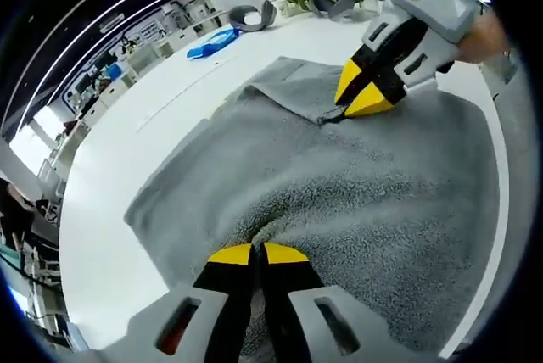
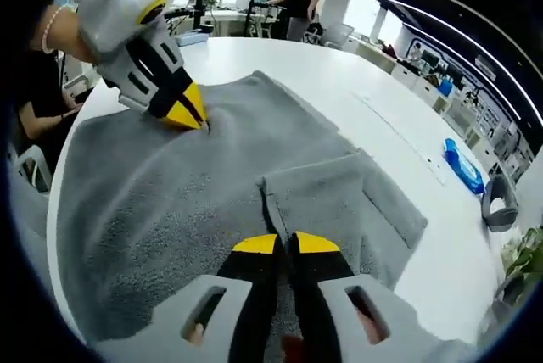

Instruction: Fold the towel on the table until its edges align and the towel forms a compact rectangular stack.

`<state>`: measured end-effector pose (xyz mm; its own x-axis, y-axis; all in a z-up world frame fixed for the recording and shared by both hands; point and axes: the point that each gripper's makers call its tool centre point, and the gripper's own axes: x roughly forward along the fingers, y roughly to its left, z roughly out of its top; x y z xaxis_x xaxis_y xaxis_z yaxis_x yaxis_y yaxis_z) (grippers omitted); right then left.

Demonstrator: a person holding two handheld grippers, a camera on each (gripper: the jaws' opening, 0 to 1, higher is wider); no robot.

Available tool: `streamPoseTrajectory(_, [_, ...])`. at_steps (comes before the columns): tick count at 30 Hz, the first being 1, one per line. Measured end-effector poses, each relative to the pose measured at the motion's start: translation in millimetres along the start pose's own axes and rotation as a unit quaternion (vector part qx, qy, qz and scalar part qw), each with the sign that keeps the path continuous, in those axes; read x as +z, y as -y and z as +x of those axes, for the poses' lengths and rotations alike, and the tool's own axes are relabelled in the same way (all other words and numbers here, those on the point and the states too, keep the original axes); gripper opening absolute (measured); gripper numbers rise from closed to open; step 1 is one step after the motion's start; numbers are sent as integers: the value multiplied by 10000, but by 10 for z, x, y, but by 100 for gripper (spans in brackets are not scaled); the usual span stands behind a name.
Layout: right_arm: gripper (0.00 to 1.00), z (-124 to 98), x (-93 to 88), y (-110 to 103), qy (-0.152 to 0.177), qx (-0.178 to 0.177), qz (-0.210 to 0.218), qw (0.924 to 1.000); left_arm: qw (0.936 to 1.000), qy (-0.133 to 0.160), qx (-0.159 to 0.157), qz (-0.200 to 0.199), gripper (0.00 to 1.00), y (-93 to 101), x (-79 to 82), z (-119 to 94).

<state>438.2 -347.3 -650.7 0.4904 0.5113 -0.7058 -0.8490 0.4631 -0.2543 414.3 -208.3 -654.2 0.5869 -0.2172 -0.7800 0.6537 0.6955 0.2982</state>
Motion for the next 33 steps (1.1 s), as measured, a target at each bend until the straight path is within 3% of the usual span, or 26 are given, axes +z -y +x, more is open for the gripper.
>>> streamPoseTrajectory(7, [0, -67, 25, 203, 69, -187, 85, 9998, 10000, -8, 52, -22, 3, 0, 3, -6])
streamPoseTrajectory(15, [0, -158, 1, 675, 91, -744, 365, 9965, 9999, 46, 59, -136, 3, -3, 1, -8])
streamPoseTrajectory(20, [0, -193, -127, 995, -142, -1159, 398, 9924, 9998, 83, 32, -166, 3, -6, -2, -9])
streamPoseTrajectory(33, [3, -278, -318, 1196, -296, -1403, 892, 9856, 9999, 46, 46, -148, 3, -4, 3, -8])
